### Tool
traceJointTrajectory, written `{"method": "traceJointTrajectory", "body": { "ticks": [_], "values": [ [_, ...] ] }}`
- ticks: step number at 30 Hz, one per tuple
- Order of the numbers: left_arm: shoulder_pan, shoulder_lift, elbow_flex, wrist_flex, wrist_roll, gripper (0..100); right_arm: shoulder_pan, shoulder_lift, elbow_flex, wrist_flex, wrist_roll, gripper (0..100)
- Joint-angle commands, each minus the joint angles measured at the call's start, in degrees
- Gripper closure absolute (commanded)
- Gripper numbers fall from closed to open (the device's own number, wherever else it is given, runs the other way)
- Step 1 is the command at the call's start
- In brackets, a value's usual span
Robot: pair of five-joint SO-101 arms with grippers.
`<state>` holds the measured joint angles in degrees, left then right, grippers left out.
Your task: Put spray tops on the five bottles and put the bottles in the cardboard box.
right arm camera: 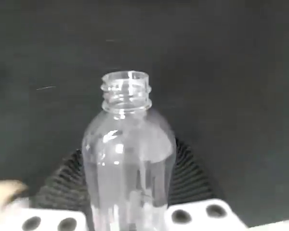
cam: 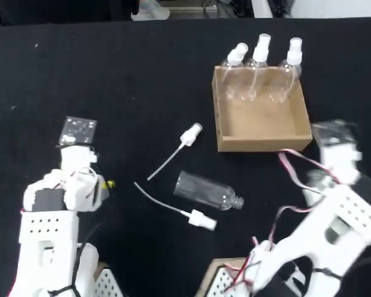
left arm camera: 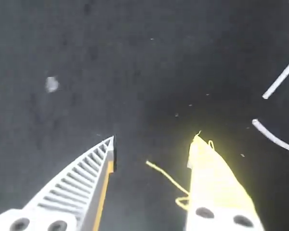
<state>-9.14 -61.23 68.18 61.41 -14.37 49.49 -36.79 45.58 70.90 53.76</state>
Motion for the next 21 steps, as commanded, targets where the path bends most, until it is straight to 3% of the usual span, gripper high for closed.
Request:
{"method": "traceJointTrajectory", "body": {
  "ticks": [1,7,10,15,21],
  "values": [
    [3.56,-0.35,4.44,-7.12,3.52,75,4.75,7.96,-0.57,-12.31,1.05,98.6],
    [3.47,-0.97,8.66,-10.81,6.33,75,4.75,28.62,-11.38,-17.67,0.79,98.6],
    [3.47,-0.97,8.84,-10.81,7.12,75,5.01,37.14,-19.82,-13.27,0.79,95.8],
    [3.47,-0.97,8.84,-10.81,7.12,75,5.1,47.43,-31.78,-4.57,1.14,79.5],
    [3.38,-0.97,9.54,-11.87,7.12,75,4.84,55.34,-44.0,3.34,1.41,77.9]
  ]
}}
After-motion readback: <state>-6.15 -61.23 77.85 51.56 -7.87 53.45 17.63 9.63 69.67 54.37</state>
